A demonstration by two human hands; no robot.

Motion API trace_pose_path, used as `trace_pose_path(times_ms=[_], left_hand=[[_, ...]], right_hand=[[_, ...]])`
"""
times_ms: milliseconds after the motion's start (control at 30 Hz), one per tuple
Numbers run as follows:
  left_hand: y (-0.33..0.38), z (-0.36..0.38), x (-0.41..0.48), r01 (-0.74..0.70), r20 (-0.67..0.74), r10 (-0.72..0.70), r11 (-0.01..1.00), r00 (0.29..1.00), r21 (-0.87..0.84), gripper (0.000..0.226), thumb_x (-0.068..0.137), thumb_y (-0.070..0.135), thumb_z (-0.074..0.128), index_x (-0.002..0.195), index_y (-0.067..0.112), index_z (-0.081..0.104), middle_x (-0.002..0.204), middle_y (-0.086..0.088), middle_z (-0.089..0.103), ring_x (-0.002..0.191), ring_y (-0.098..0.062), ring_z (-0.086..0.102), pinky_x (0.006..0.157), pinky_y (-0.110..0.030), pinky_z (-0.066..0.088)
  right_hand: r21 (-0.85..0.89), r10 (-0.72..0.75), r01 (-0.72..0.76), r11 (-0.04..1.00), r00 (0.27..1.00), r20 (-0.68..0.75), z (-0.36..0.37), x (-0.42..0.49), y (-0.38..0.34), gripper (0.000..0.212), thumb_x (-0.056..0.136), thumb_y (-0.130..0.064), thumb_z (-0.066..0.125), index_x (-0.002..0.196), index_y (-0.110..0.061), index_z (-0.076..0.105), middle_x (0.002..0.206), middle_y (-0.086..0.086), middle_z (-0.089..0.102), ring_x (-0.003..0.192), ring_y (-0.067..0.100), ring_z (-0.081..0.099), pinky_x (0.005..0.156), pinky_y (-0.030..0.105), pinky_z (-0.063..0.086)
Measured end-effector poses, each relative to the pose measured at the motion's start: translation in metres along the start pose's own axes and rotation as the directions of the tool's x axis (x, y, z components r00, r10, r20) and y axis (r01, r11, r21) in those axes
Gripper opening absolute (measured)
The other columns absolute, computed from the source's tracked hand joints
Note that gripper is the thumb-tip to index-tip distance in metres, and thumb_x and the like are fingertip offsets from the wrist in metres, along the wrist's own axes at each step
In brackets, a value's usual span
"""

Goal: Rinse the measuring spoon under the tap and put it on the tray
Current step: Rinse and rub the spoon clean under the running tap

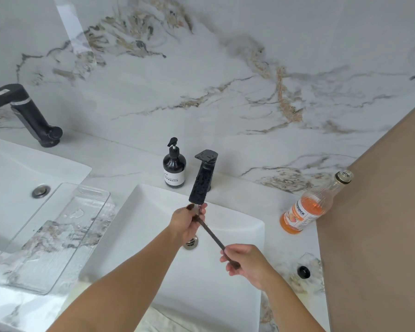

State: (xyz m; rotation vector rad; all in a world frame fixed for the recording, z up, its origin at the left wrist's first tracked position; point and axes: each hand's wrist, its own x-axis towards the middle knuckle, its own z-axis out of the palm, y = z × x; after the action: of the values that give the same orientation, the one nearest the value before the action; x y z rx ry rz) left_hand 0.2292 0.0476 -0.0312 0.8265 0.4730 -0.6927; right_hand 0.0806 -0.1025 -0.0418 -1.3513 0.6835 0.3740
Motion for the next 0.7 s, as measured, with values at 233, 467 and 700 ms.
trace_pose_path(times_ms=[233, 467, 700], left_hand=[[0.004, -0.005, 0.005, -0.156, 0.034, 0.209, 0.602, 0.977, 0.783, 0.027, 0.103, 0.010, 0.033, 0.085, 0.007, 0.053, 0.076, -0.014, 0.063, 0.056, -0.026, 0.062, 0.059, -0.034, 0.059], [0.019, -0.003, 0.006, 0.037, 0.061, -0.075, 0.878, 0.995, 0.477, 0.025, 0.101, -0.002, 0.033, 0.087, 0.002, 0.053, 0.075, -0.012, 0.056, 0.037, -0.008, 0.032, 0.036, -0.017, 0.024], [0.006, -0.022, 0.002, -0.081, 0.100, 0.019, 0.739, 0.995, 0.669, 0.029, 0.103, 0.003, 0.036, 0.079, 0.006, 0.051, 0.079, -0.016, 0.053, 0.042, -0.011, 0.028, 0.037, -0.019, 0.020]], right_hand=[[-0.122, -0.056, 0.054, 0.991, 0.998, -0.008, 0.003, 0.000, -0.007, 0.024, 0.098, -0.009, 0.050, 0.093, 0.005, 0.068, 0.067, 0.007, 0.060, 0.047, 0.017, 0.040, 0.045, 0.024, 0.029], [-0.154, -0.085, 0.077, 0.985, 0.995, -0.045, 0.013, -0.002, -0.004, 0.022, 0.097, -0.009, 0.048, 0.083, -0.007, 0.065, 0.064, 0.002, 0.055, 0.047, 0.013, 0.032, 0.045, 0.022, 0.022], [-0.435, -0.013, -0.001, 0.900, 0.999, -0.029, -0.002, -0.002, -0.028, 0.026, 0.096, -0.016, 0.045, 0.074, -0.016, 0.061, 0.059, -0.005, 0.045, 0.042, 0.008, 0.029, 0.039, 0.018, 0.020]])
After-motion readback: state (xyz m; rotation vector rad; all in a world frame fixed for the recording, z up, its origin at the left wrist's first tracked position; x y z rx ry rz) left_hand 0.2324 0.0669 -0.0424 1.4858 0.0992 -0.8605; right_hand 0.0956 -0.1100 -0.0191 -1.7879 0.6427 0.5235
